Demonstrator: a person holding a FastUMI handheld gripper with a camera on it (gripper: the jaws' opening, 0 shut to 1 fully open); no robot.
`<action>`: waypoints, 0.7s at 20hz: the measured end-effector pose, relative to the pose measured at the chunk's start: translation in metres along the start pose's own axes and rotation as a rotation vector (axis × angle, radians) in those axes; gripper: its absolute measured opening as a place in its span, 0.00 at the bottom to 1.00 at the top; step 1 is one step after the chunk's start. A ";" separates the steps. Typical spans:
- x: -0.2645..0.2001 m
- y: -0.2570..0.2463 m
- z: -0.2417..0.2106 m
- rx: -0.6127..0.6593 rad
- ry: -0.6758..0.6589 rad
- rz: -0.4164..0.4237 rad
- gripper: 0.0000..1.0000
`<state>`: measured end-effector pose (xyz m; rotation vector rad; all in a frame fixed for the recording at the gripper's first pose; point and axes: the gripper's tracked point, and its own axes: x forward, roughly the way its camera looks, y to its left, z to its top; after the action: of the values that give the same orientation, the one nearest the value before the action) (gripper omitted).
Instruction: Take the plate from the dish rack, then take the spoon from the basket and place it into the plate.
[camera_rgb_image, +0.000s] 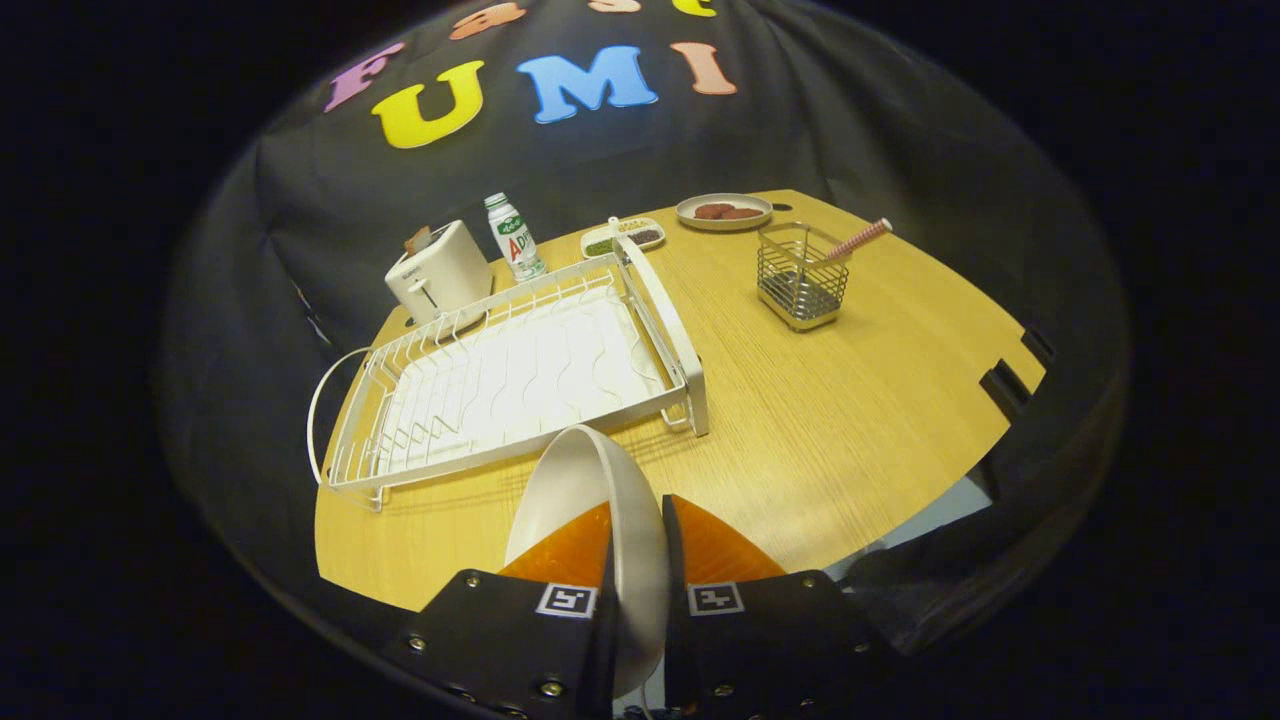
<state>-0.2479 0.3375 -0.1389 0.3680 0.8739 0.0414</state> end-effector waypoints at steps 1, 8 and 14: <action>0.004 -0.001 -0.002 0.035 0.007 0.006 0.19; 0.023 -0.006 -0.013 0.180 0.043 0.040 0.22; 0.031 -0.008 -0.009 0.141 0.045 0.019 0.27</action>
<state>-0.2358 0.3380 -0.1700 0.5088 0.9205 0.0053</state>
